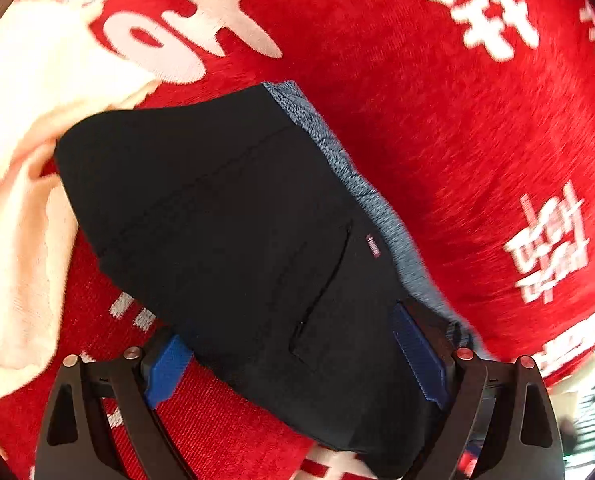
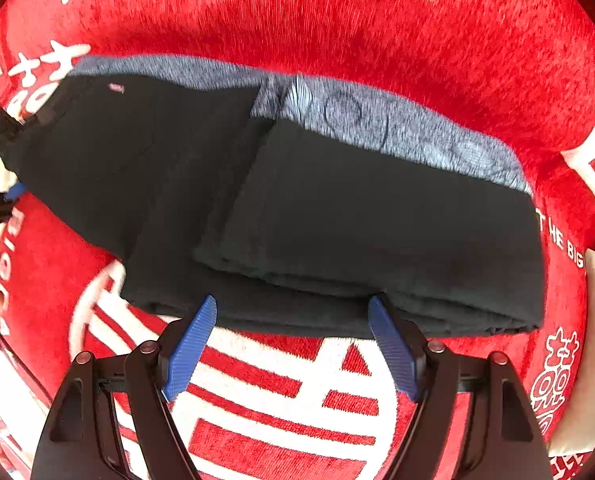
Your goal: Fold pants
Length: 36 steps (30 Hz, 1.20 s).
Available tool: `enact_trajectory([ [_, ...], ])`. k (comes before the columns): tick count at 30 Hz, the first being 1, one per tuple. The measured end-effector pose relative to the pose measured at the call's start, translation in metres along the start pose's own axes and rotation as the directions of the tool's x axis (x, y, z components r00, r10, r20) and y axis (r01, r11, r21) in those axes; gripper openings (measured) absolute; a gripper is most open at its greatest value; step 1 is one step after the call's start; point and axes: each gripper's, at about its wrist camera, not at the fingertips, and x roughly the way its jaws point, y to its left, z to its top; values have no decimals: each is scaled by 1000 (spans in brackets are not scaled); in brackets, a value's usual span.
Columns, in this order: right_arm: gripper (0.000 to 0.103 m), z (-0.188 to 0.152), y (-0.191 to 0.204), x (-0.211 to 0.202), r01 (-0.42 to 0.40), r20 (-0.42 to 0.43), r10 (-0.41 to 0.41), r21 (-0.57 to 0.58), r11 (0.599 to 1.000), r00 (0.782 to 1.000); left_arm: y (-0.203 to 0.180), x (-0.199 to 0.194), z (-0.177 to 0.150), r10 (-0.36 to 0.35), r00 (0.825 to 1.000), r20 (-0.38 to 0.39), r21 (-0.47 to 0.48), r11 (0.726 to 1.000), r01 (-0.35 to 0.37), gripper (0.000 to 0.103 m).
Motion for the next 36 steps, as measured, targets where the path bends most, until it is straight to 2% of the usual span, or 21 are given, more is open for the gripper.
enact_trajectory([
  [1,81,6,0,-6,-12,10,12,4,1000,1000,-3,0,0,46,999,2,11,999,-46,64],
  [3,81,19,3,-18,-27,35,27,-4,1000,999,-3,-1,2,141,990,0,33,989,-141,39],
  [4,81,28,3,-24,-39,46,39,-14,999,998,0,-3,3,146,989,-3,26,989,-146,33],
  [6,81,47,9,-35,-76,59,78,-33,997,995,3,-8,6,133,991,-11,21,991,-133,28],
  [8,81,67,17,-42,-123,52,126,-49,991,991,-7,-8,5,159,987,-2,66,985,-159,26],
  [10,81,91,28,-46,-172,32,175,-68,983,984,-21,-8,-1,212,977,28,138,967,-214,25],
  [13,82,125,56,-47,-255,-36,253,-100,962,967,-43,-12,-11,287,953,98,242,922,-303,24],
  [16,84,165,90,-36,-342,-151,325,-105,934,934,-58,-9,-23,341,927,154,317,872,-373,24],
  [17,85,179,105,-31,-372,-202,346,-108,922,916,-62,-8,-26,357,918,173,344,851,-396,24],
  [19,89,198,138,-22,-421,-285,373,-131,898,883,-63,-12,-26,371,909,190,364,833,-417,24],
  [20,89,205,156,-18,-437,-321,373,-154,886,871,-64,-11,-26,375,906,195,372,826,-422,24],
  [23,90,218,208,-8,-436,-384,325,-249,865,864,-64,-11,-28,383,902,201,389,813,-433,24],
  [25,90,221,244,0,-445,-441,284,-318,837,851,-65,-13,-27,387,900,200,390,812,-435,24],
  [29,90,214,293,11,-376,-461,131,-493,784,878,-58,-11,-24,388,904,182,375,822,-428,24],
  [32,90,217,307,13,-357,-466,106,-493,794,878,-57,-12,-25,382,904,191,385,818,-426,24],
  [34,90,221,308,7,-407,-485,170,-440,800,858,-59,-12,-25,380,904,195,391,815,-427,24],
  [35,90,220,310,7,-426,-512,179,-420,801,840,-61,-12,-26,384,901,202,399,808,-433,24],
  [36,90,216,314,9,-423,-526,159,-430,798,835,-62,-11,-28,389,897,209,410,798,-441,24],
])
